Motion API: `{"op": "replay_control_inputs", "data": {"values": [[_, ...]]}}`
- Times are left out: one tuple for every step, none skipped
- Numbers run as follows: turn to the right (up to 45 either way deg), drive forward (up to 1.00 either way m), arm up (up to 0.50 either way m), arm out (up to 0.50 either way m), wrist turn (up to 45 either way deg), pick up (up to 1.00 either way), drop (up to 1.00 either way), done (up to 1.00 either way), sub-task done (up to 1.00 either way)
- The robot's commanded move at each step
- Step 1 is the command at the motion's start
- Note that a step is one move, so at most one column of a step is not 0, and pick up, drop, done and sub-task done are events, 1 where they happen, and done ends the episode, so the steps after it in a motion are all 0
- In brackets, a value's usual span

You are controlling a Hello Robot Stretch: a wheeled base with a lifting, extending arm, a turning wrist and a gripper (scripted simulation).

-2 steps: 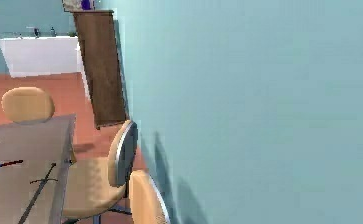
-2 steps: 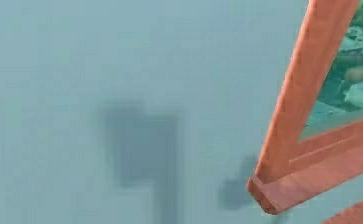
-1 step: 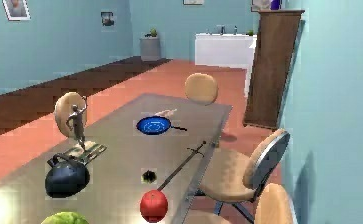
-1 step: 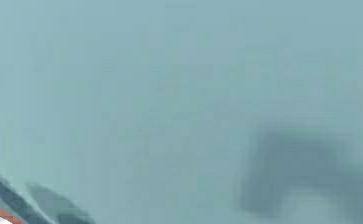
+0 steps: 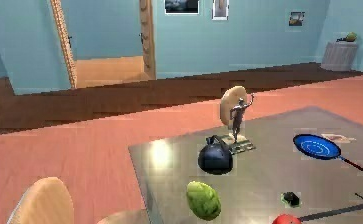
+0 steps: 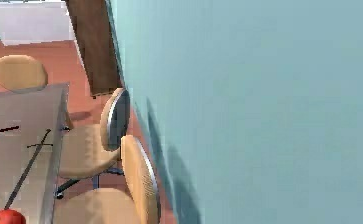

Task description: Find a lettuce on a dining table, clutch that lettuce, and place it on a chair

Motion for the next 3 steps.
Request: {"op": "replay_control_inputs", "data": {"values": [[-45.0,0.00,0.00,0.00,0.0,0.00,0.00,0.00,0.00],[-33.0,0.00,0.00,0.00,0.0,0.00,0.00,0.00,0.00],[0.0,0.00,0.50,0.00,0.0,0.00,0.00,0.00,0.00]]}}
